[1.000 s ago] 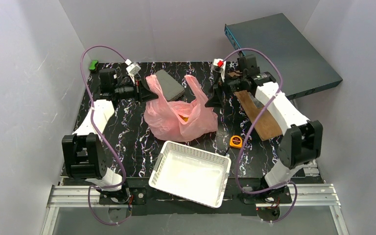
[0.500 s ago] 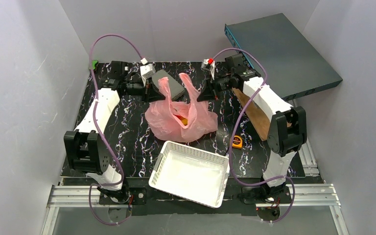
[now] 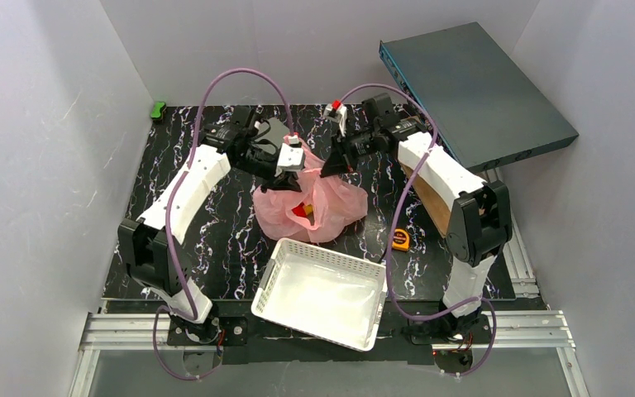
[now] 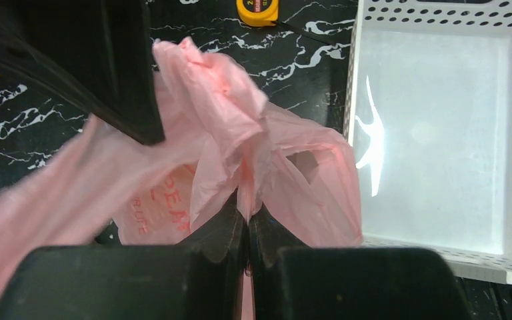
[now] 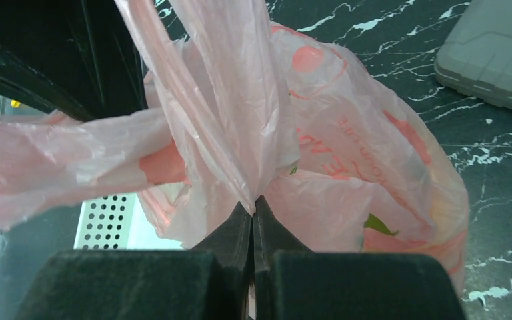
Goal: Place the fake fruits into the plastic bag and tie a complex knot
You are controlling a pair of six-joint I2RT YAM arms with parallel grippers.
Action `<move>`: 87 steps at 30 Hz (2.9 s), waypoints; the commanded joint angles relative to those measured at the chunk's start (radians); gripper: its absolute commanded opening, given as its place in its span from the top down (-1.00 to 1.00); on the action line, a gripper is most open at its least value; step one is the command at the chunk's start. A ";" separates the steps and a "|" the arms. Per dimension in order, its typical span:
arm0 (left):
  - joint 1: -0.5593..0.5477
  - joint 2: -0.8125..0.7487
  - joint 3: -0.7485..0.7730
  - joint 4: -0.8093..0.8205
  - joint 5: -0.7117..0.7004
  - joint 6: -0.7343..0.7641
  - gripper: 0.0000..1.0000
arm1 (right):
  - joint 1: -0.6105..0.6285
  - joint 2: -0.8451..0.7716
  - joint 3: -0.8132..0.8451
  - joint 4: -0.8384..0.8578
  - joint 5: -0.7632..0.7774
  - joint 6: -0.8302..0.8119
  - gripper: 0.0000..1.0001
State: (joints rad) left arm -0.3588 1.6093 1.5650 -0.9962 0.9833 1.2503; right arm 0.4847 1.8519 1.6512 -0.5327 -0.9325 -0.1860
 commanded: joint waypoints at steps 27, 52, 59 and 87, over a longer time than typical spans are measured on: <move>-0.036 0.060 0.002 0.217 -0.012 -0.315 0.90 | 0.056 -0.106 -0.074 0.139 -0.143 0.021 -0.15; 0.247 -0.022 0.169 0.230 0.023 -0.632 -0.21 | 0.052 -0.143 -0.144 0.157 -0.089 -0.105 0.97; 0.216 0.097 0.287 0.198 0.098 -0.547 -0.36 | 0.057 -0.126 -0.112 0.085 -0.094 -0.190 0.97; 0.084 0.044 0.203 0.278 0.156 -1.024 1.00 | 0.028 -0.114 -0.200 0.390 0.239 0.222 0.97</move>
State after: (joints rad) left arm -0.2531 1.7554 1.8927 -0.9077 1.0374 0.7029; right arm 0.5171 1.7641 1.5024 -0.3141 -0.8677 -0.1841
